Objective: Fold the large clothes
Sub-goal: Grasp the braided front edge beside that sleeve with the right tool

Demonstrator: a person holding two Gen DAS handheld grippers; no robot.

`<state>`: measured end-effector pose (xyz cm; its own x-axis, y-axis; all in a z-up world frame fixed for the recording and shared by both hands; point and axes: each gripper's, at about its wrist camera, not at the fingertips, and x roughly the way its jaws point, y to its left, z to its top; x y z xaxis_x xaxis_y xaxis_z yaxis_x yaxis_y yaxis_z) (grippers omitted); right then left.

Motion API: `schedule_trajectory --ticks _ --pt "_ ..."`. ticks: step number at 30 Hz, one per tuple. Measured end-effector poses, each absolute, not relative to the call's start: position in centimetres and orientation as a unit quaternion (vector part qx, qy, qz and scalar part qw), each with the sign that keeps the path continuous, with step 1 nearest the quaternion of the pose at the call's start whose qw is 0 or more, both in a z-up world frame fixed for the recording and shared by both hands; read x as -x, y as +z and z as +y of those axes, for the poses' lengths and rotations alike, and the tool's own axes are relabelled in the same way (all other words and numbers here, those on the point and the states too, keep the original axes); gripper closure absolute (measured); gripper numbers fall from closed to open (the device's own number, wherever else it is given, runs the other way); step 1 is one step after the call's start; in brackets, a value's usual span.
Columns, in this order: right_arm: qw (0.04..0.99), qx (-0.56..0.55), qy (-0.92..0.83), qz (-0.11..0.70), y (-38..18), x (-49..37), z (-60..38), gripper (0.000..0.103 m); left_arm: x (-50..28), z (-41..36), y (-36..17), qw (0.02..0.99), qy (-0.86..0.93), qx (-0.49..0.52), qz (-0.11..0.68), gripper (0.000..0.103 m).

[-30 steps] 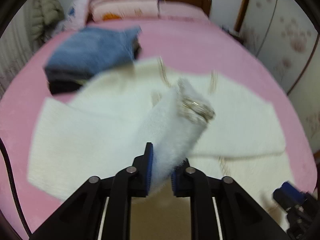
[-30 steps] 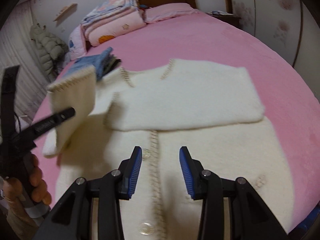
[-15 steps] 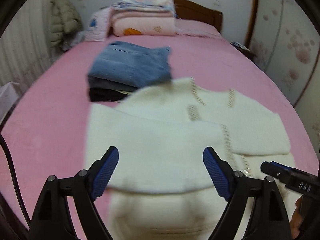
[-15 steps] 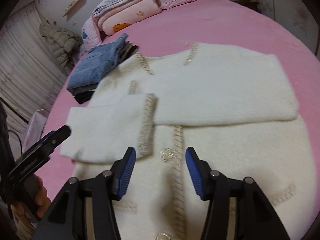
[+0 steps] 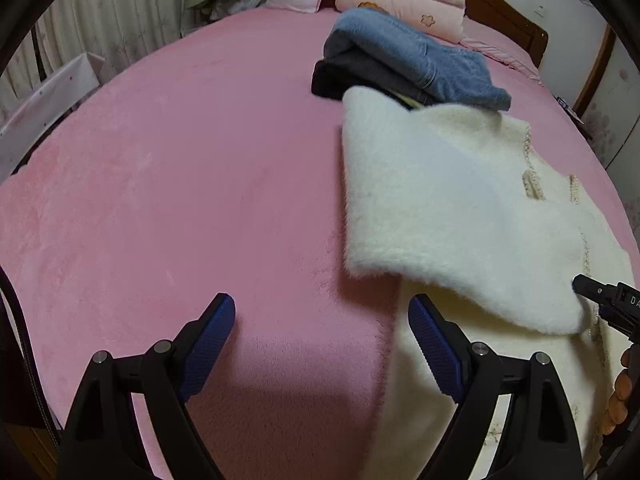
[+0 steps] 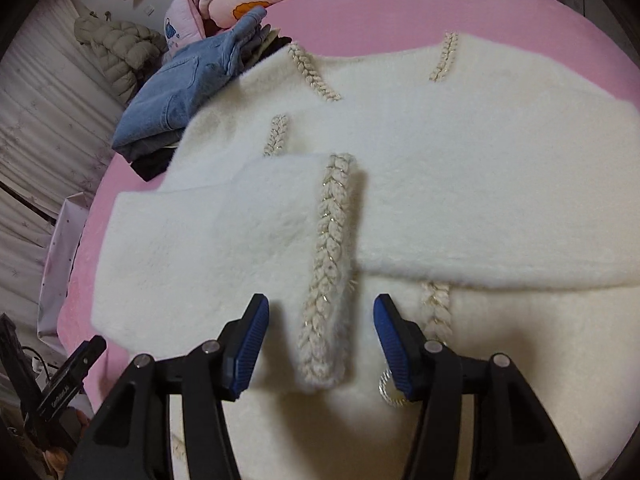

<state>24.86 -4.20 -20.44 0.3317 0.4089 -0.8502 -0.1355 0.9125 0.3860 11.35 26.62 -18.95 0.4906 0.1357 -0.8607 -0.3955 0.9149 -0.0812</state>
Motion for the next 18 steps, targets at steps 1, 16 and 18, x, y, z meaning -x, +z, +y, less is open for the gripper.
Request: schedule_trajectory --ticks 1,16,18 --pt "0.807 -0.116 0.172 0.553 -20.3 -25.0 -3.8 0.067 -11.6 26.6 -19.3 0.850 0.153 0.141 0.484 0.015" --pt "0.939 -0.016 0.136 0.315 -3.4 -26.8 -6.9 0.089 -20.7 24.2 -19.7 0.844 0.182 0.158 0.479 0.021" --pt "0.942 -0.018 0.113 0.316 -3.9 -27.8 -8.6 0.089 -22.0 23.6 -19.7 0.843 0.172 0.164 0.483 0.023"
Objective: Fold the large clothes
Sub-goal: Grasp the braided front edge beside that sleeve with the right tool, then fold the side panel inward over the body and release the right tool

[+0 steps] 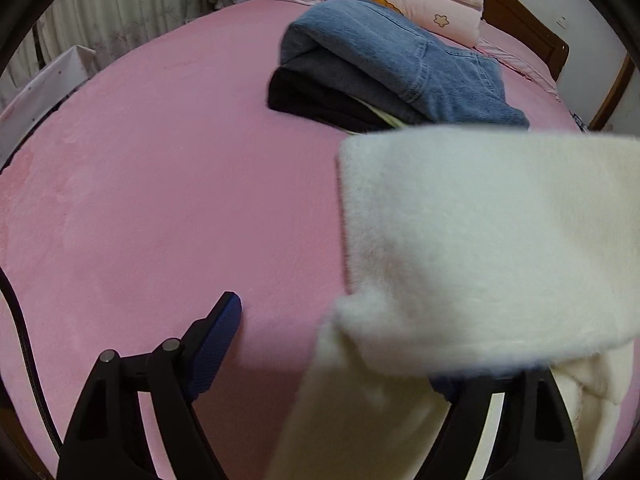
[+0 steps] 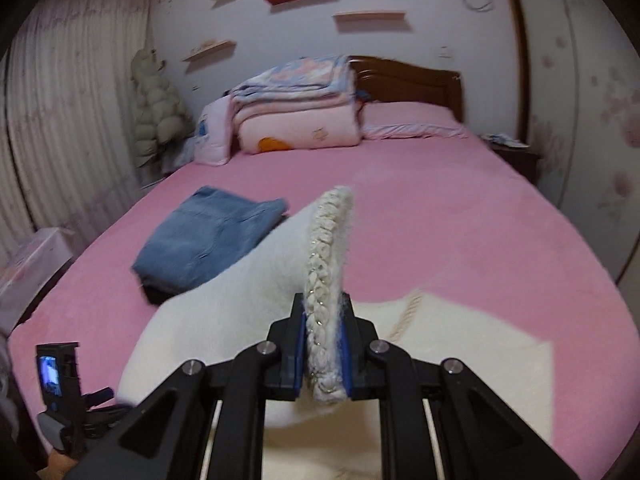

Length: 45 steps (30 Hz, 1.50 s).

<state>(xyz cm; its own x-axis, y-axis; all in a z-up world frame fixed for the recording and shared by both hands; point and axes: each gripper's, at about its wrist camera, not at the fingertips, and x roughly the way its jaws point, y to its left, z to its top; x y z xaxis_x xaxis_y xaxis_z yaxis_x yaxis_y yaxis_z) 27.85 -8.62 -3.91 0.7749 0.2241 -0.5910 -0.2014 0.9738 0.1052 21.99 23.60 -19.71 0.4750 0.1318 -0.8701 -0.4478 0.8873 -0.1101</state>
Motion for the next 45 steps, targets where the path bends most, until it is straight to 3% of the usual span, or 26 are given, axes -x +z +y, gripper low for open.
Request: schedule_trajectory --ticks 9,12,20,24,29,33,34,35,36,37,45 --pt "0.882 -0.048 0.014 0.469 -17.6 -31.9 -15.6 0.089 -22.9 20.4 -21.3 0.837 0.162 0.097 0.514 0.025" --pt "0.862 -0.073 0.004 0.502 -20.8 -31.8 -16.5 0.084 -22.0 20.5 -20.9 0.837 0.147 0.095 0.518 0.025" --pt "0.856 -0.155 -0.002 0.493 -18.6 -29.3 -20.0 0.073 -17.4 20.4 -17.2 0.858 0.097 0.103 0.494 0.025" --pt "0.865 -0.137 0.010 0.483 -17.2 -28.5 -19.1 0.073 -16.9 20.7 -14.5 0.878 0.099 0.117 0.453 0.025" --pt "0.865 -0.113 -0.011 0.489 -17.7 -29.7 -18.8 0.063 -19.8 19.8 -14.3 0.884 0.096 0.118 0.443 0.025" --pt "0.842 -0.156 0.001 0.517 -20.2 -30.6 -19.5 0.063 -22.1 18.8 -15.8 0.878 0.068 0.121 0.459 0.026" --pt "0.842 -0.158 0.007 0.516 -20.7 -30.5 -19.4 0.063 -22.6 18.3 -16.4 0.875 0.064 0.113 0.466 0.029" --pt "0.846 -0.148 0.008 0.512 -20.7 -30.4 -19.2 0.065 -22.9 17.8 -17.0 0.872 0.070 0.099 0.475 0.039" --pt "0.848 -0.137 0.009 0.511 -20.6 -30.1 -18.9 0.073 -23.3 17.3 -17.8 0.866 0.086 0.076 0.486 0.047" --pt "0.848 -0.134 0.019 0.512 -20.3 -29.8 -18.6 0.088 -23.6 16.9 -18.5 0.860 0.104 0.054 0.497 0.050" --pt "0.854 -0.061 -0.006 0.517 -20.2 -27.6 -16.7 0.088 -23.6 17.2 -20.8 0.853 0.135 -0.004 0.504 0.051"
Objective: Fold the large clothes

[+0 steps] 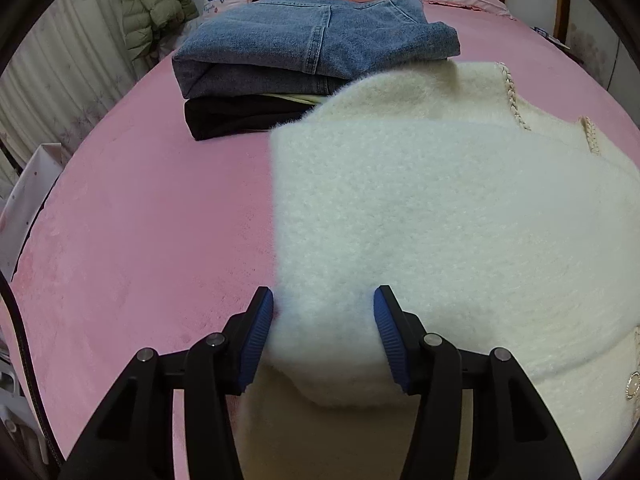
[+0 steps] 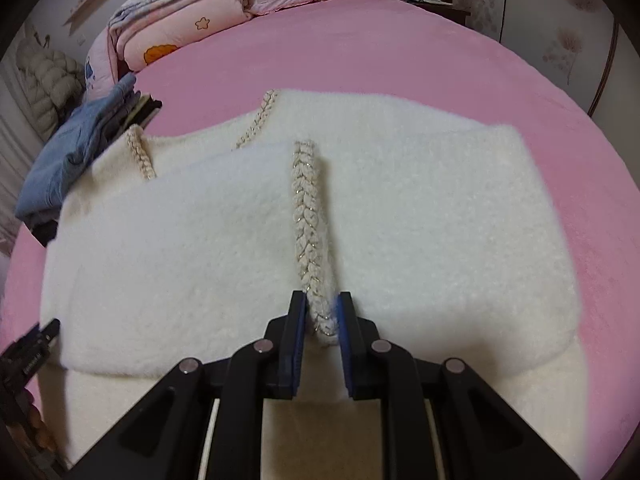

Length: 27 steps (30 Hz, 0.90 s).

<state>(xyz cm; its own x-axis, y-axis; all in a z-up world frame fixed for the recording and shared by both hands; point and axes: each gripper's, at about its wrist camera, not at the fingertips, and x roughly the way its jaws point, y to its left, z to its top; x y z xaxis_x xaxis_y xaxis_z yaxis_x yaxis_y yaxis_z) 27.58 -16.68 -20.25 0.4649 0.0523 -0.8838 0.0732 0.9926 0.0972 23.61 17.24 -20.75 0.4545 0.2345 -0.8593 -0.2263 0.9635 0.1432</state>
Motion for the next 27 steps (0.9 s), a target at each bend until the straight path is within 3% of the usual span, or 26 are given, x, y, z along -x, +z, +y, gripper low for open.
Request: schedule_trajectory --ticks 7,10,15,20,27 --pt "0.865 -0.052 0.000 0.500 -16.5 -27.1 -15.7 0.079 -22.5 17.8 -17.0 0.866 0.125 0.018 0.484 0.049" --pt "0.879 -0.057 0.030 0.473 -14.5 -27.9 -14.2 0.071 -23.0 17.4 -14.7 0.884 0.112 0.032 0.453 0.042" --pt "0.876 -0.074 0.105 0.465 -14.4 -31.3 -9.6 0.071 -26.8 16.2 -14.4 0.893 0.096 0.060 0.436 0.040" --pt "0.863 -0.056 0.119 0.488 -17.9 -35.3 -5.6 0.071 -31.3 16.1 -17.8 0.875 0.109 0.059 0.467 0.040" --pt "0.876 -0.005 0.000 0.482 -20.6 -36.7 -11.5 0.079 -32.5 17.9 -20.8 0.868 0.106 0.046 0.482 0.037"
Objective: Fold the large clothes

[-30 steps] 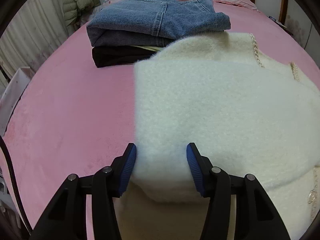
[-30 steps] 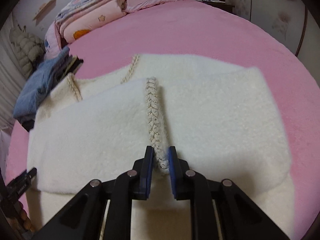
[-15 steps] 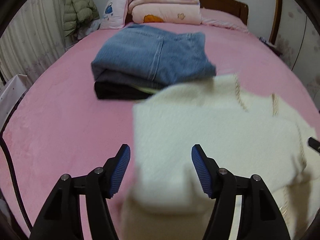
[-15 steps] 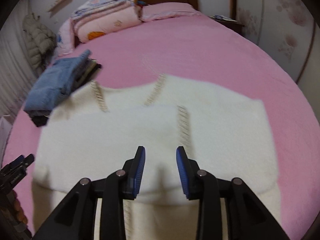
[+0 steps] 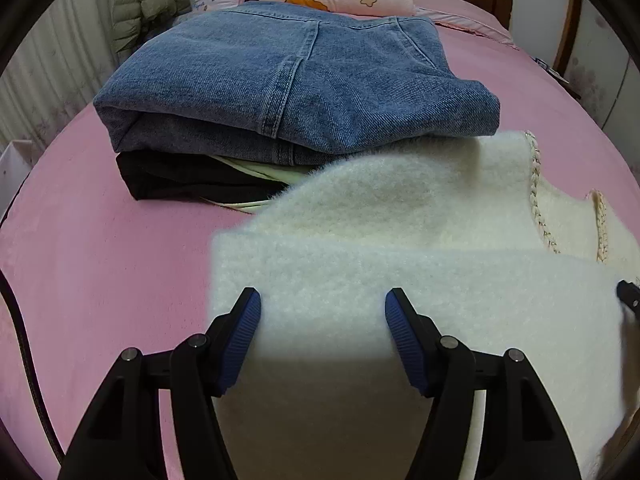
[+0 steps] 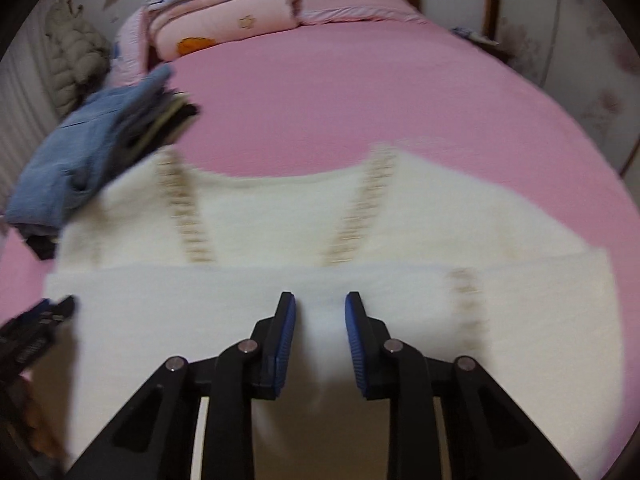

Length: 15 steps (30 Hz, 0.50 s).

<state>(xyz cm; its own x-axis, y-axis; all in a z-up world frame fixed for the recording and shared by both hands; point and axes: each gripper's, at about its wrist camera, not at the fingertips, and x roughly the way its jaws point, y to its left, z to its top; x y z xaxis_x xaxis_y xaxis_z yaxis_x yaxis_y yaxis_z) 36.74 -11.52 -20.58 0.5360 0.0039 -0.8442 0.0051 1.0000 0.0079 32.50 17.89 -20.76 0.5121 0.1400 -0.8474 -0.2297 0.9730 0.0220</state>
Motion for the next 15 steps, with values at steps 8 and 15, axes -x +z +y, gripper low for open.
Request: schedule_trajectory --ticks 8,15 --pt "0.869 -0.061 0.027 0.490 -19.1 -34.5 -15.8 0.084 -32.1 16.9 -20.1 0.861 0.113 0.046 0.493 0.036" --pt "0.877 -0.097 0.067 0.466 -14.1 -29.0 -16.2 0.084 -26.9 14.8 -14.1 0.875 0.063 0.077 0.473 0.031"
